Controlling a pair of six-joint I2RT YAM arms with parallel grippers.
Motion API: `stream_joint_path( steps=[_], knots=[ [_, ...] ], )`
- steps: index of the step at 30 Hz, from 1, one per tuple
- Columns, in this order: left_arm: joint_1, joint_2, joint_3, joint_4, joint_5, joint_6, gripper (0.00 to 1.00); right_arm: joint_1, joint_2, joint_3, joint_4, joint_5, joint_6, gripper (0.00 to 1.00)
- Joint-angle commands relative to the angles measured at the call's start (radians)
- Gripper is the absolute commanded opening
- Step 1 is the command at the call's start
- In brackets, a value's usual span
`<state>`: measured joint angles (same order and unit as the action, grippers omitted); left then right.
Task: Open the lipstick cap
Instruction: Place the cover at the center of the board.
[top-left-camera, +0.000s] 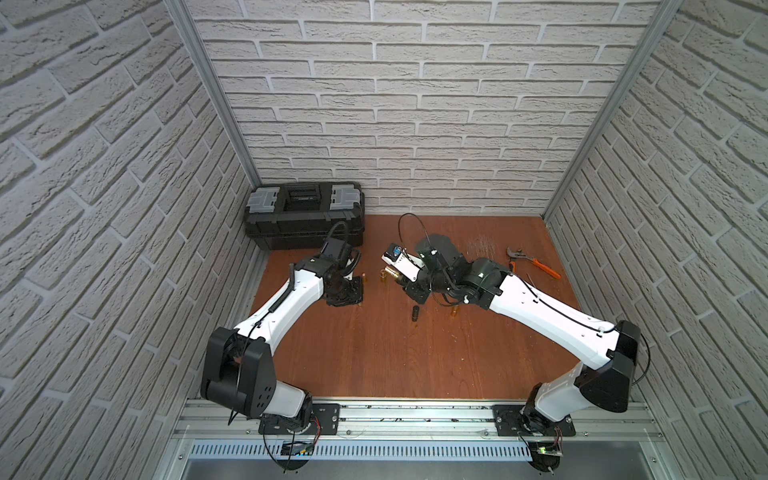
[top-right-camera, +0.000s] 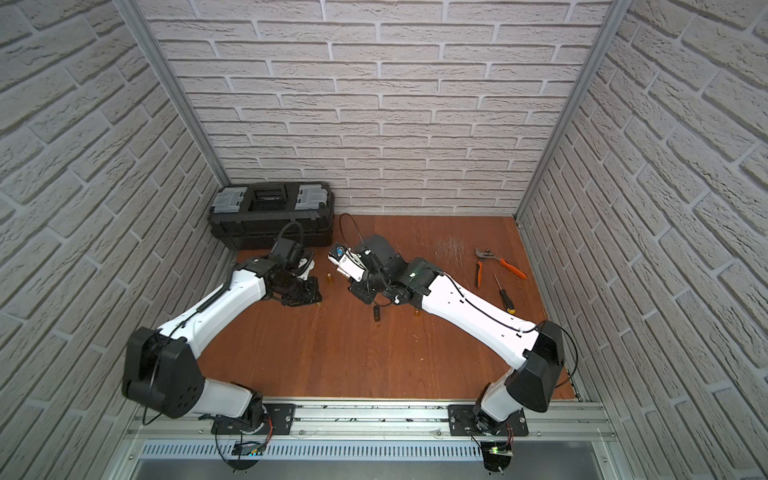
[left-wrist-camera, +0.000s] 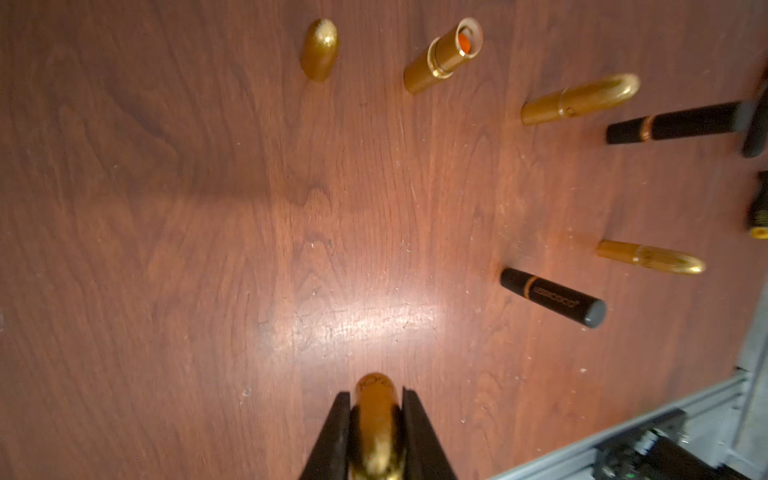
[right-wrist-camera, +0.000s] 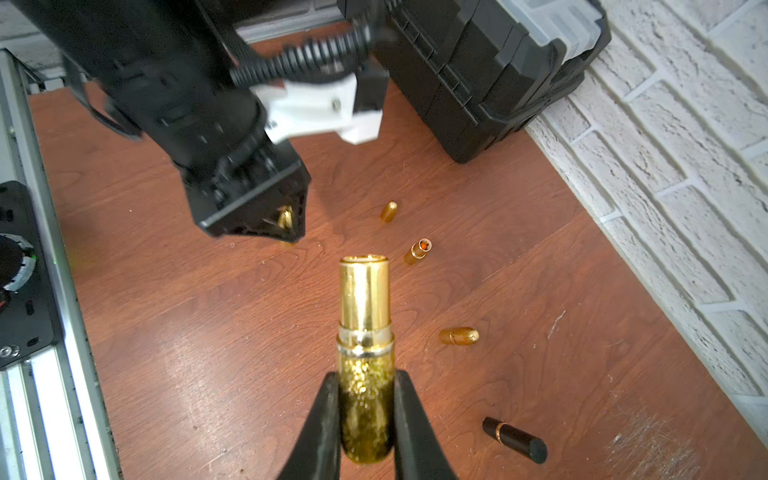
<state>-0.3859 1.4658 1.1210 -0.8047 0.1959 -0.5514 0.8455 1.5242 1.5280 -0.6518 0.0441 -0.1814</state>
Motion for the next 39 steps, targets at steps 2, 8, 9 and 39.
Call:
stream_joint_path(
  steps=[2, 8, 9, 39],
  knots=[
    [-0.057, 0.051, 0.005, 0.058, -0.163, 0.001, 0.07, 0.005, -0.049, 0.008, -0.004, -0.013, 0.026, 0.05],
    [-0.101, 0.095, -0.004, 0.099, -0.208, 0.007, 0.07, 0.01, -0.068, 0.009, 0.008, -0.01, 0.031, 0.05],
    [-0.108, 0.102, -0.005, 0.104, -0.212, 0.008, 0.07, 0.011, -0.068, 0.007, 0.01, -0.009, 0.032, 0.05],
    [-0.153, 0.218, -0.081, 0.207, -0.281, 0.015, 0.1, 0.014, -0.055, -0.037, 0.023, 0.046, 0.025, 0.05]
  ],
)
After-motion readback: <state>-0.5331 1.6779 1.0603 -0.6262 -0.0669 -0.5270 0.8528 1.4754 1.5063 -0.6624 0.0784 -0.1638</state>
